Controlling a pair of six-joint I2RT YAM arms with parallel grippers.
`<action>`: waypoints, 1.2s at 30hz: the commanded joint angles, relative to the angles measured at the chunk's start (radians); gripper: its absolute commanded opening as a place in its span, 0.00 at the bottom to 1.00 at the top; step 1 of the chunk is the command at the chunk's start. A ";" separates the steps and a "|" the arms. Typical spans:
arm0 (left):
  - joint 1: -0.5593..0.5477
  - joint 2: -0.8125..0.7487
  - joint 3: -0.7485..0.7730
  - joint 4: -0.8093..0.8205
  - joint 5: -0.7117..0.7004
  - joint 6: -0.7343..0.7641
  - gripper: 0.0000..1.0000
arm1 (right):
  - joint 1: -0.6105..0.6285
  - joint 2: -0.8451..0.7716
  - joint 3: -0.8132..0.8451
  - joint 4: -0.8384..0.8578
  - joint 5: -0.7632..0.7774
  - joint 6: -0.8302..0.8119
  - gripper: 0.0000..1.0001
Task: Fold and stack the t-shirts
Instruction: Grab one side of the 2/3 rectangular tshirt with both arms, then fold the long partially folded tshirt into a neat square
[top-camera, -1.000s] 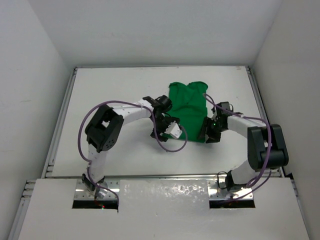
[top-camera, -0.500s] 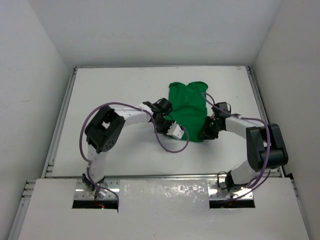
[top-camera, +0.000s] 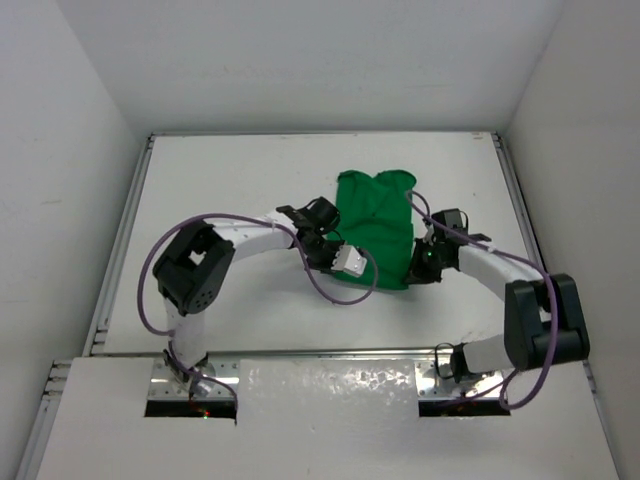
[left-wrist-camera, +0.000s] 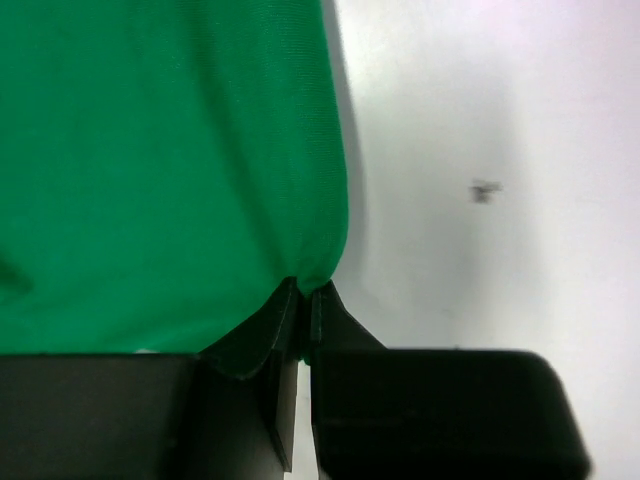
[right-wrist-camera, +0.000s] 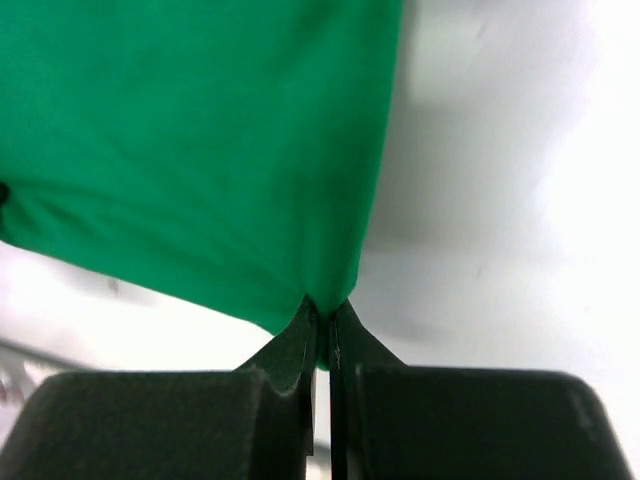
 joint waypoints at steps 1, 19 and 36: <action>-0.015 -0.116 -0.016 -0.106 0.041 -0.110 0.00 | 0.016 -0.101 -0.012 -0.136 -0.030 -0.092 0.00; -0.104 -0.423 0.163 -0.708 0.151 -0.121 0.00 | 0.159 -0.379 0.313 -0.805 -0.139 -0.186 0.00; 0.306 -0.029 0.536 -0.462 0.160 -0.489 0.00 | -0.024 0.153 0.642 -0.514 -0.186 -0.117 0.00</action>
